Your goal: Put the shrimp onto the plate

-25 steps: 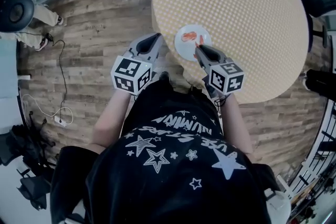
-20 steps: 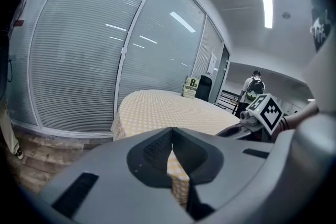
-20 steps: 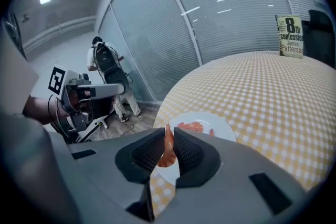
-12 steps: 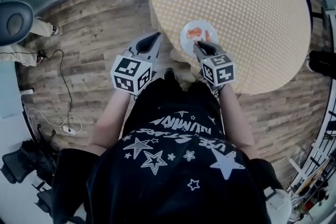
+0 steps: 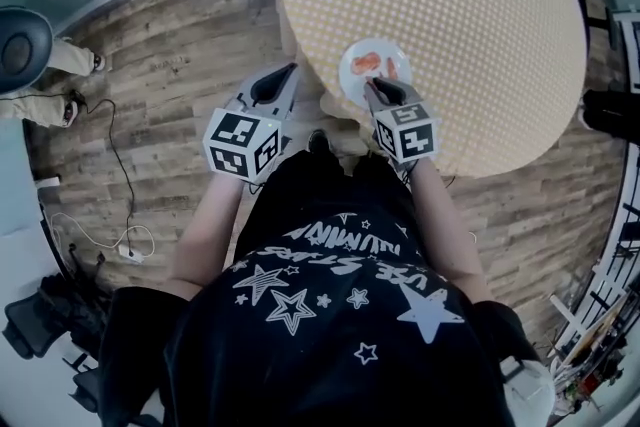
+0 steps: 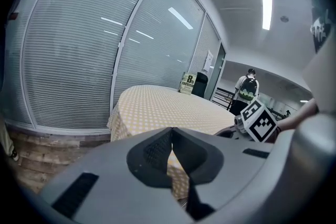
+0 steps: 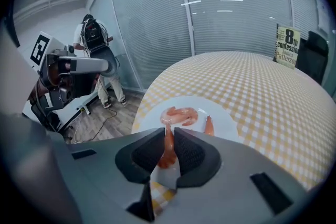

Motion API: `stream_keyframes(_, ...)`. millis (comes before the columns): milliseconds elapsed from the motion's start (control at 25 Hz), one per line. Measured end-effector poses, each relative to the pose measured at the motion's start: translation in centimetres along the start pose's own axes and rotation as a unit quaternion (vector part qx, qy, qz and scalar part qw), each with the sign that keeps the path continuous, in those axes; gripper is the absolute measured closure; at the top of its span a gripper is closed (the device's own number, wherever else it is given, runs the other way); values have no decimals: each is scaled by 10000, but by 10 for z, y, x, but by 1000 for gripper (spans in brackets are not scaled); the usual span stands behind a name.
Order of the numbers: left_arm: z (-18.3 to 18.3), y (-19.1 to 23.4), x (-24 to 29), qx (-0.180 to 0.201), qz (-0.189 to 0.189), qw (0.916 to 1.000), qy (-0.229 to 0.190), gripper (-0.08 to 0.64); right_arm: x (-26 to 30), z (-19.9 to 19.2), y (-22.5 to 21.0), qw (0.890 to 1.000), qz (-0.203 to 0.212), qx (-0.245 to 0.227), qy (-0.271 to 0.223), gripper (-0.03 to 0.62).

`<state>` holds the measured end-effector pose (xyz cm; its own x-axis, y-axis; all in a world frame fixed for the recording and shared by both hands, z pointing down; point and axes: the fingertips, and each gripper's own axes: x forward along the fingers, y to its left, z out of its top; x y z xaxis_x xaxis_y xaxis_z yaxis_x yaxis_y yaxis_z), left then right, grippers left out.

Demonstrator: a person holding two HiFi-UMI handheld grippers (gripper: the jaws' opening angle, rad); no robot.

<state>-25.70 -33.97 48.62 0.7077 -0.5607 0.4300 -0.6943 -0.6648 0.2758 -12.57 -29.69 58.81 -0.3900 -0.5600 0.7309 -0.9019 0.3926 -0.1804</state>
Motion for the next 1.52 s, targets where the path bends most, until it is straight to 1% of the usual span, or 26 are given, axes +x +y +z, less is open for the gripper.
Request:
stream_keyframes(160, 2, -1, 5, 49, -18, 10000, 6, 551, -2, 1, -1, 9999, 17, 31, -104, 548)
stream_keyframes(320, 6, -13, 9, 61, -111, 9999, -9, 552, -8, -5, 0, 9999, 66, 54, -98, 548)
stream_keyframes(520, 9, -23, 15, 203, -232, 9995, 36, 551, -8, -5, -2, 9999, 99, 4, -85, 548)
stream_keyframes(680, 11, -28, 12, 256, -161, 9995, 26, 552, -13, 0, -4, 9995, 140, 88, -259, 547)
stream_keyframes(800, 7, -27, 7, 217, -66, 9997, 37, 551, -19, 4, -2, 9990, 209, 107, -376, 548)
stream_keyframes(920, 4, -22, 6, 151, 35, 9999, 51, 551, -29, 13, -5, 9979, 179, 177, -602, 548)
stream_keyframes(1040, 4, -28, 7, 63, 56, 10000, -4, 551, -45, 17, -15, 9959, 119, 365, -818, 548)
stream_keyframes(1200, 11, -48, 13, 187, 39, 9998, -96, 552, -68, 17, -42, 9918, 24, 645, -1101, 548)
stream_keyframes(1400, 17, -72, 17, 202, 114, 9995, -204, 552, -102, 13, -73, 9867, -155, 852, -1379, 548)
stream_keyframes(1520, 17, -85, 21, 184, 85, 9996, -209, 552, -120, 13, -86, 9829, -262, 979, -1536, 548)
